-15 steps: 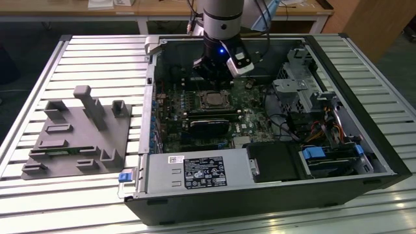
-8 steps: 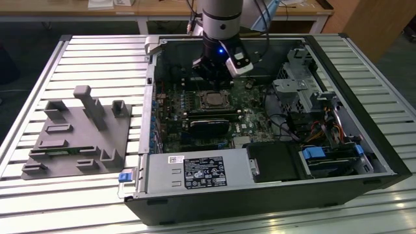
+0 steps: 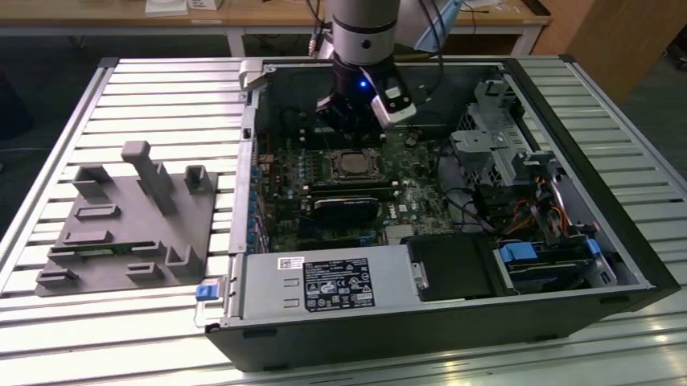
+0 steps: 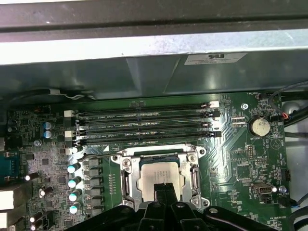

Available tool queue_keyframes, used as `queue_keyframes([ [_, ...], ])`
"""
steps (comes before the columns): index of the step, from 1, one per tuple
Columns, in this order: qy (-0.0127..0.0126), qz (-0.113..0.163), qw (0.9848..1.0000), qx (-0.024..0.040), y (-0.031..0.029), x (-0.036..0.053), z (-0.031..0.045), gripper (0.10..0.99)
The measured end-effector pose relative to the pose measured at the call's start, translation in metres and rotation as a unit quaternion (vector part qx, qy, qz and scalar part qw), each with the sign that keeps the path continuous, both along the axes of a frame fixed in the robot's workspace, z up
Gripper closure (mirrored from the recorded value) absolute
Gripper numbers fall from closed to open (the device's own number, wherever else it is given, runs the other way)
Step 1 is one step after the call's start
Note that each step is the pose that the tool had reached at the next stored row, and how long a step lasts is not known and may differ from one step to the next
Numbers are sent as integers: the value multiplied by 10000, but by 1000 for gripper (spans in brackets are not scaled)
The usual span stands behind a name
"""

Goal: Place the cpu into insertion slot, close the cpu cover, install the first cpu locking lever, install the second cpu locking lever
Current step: 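Install the first cpu locking lever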

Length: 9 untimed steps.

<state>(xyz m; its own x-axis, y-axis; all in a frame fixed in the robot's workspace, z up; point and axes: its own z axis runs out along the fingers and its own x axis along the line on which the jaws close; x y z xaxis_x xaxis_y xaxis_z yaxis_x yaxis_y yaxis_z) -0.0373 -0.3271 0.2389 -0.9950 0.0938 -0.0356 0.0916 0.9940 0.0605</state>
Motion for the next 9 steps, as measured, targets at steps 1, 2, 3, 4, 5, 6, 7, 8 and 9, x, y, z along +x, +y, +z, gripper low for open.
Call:
queue_keyframes([
  [1, 0, 0, 10000, 0, 0, -3, 0, 980],
  [2, 0, 0, 10000, 0, 0, -6, 0, 980],
  [3, 0, 0, 10000, 0, 0, -9, 0, 980],
  [4, 0, 0, 10000, 0, 0, -13, 0, 980],
  [5, 0, 0, 10000, 0, 0, -17, 0, 980],
  [6, 0, 0, 10000, 0, 0, -20, 0, 980],
  [7, 0, 0, 10000, 0, 0, -23, 0, 980],
  [8, 0, 0, 10000, 0, 0, -26, 0, 980],
  [9, 0, 0, 10000, 0, 0, -30, 0, 980],
])
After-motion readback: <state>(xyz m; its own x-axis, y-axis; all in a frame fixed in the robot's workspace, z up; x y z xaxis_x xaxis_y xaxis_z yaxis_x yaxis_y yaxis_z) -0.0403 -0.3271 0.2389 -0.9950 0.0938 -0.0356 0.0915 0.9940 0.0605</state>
